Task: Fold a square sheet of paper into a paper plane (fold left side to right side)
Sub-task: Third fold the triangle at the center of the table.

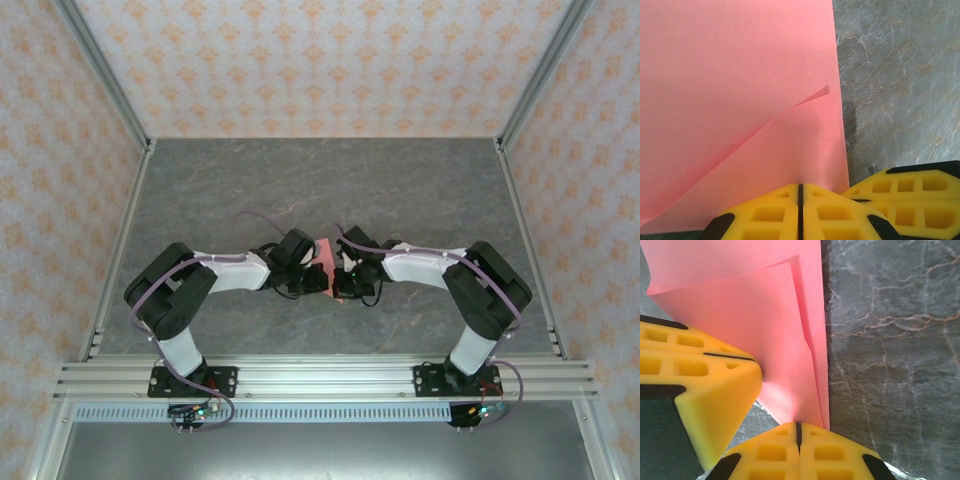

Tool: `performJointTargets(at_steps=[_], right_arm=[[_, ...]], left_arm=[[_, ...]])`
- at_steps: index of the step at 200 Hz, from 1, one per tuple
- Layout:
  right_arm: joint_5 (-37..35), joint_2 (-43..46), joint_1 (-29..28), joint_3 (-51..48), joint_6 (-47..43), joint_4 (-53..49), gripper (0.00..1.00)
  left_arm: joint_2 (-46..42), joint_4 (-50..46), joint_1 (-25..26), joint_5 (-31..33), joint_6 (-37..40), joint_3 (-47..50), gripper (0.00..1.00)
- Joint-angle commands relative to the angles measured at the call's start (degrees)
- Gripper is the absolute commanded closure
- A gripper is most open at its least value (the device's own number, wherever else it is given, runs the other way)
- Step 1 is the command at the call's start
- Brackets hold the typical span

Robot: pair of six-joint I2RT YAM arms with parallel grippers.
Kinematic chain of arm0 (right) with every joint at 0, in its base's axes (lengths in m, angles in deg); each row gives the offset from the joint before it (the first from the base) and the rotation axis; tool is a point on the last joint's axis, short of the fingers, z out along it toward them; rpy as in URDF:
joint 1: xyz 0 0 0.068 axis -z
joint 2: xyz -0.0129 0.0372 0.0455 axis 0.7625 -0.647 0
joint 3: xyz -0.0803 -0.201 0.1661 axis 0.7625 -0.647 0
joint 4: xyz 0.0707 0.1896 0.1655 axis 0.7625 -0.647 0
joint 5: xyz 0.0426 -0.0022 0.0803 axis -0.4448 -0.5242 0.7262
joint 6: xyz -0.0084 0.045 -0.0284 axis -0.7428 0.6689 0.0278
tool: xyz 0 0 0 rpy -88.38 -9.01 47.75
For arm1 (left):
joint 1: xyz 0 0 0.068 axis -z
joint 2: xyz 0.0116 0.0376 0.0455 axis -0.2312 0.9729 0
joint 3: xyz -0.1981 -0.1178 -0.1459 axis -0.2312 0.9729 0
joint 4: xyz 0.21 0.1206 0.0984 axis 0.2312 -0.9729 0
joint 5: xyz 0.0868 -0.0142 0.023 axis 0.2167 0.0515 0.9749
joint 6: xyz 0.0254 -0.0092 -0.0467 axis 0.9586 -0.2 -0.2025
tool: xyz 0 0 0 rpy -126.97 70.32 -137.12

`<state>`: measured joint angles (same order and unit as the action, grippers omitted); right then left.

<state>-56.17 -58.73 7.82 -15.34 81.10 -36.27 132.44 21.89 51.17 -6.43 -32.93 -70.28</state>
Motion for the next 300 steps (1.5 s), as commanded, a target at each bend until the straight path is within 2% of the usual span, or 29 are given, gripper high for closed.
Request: performJointTargets(at_steps=[1, 62, 118, 173, 205, 223, 265, 300], right_arm=[[-5.9, -4.31, -0.14, -2.5, -0.76, -8.25, 1.0], [-5.55, -4.59, -0.14, -2.44, -0.85, -8.55, 1.0], [-5.62, -4.11, -0.15, -2.58, -0.89, -8.86, 1.0], [-5.41, -4.17, -0.14, -2.49, -1.0, -8.64, 1.0], [-5.32, -4.23, -0.13, -2.1, -1.06, -8.64, 1.0], [-5.35, -4.32, -0.14, -1.79, -0.98, -8.64, 1.0], [-5.43, -4.38, -0.14, -1.43, -0.88, -8.82, 1.0], [-5.23, -4.26, -0.14, -0.99, -1.13, -9.26, 1.0]], left_arm=[[-1.79, -3.1, -2.28, 2.79, 1.77, 2.81, 0.91], [-1.67, -4.68, -9.3, 3.55, 6.55, 3.59, 0.92], [-2.03, -10.41, -14.74, 5.19, 11.8, 1.08, 0.92], [-5.4, -12.7, -16.51, 5.59, 12.5, 2.07, 0.92], [-10.98, -10.94, -16.36, 1.58, 10.94, 2.14, 0.91], [-12.49, -8.58, -14.11, -0.46, 9.52, 1.22, 0.91], [-6.26, -7.87, -5.04, -0.48, 8.07, -4.32, 0.91], [-0.62, -5.2, -3.79, -0.19, 6.26, -5.05, 0.91]])
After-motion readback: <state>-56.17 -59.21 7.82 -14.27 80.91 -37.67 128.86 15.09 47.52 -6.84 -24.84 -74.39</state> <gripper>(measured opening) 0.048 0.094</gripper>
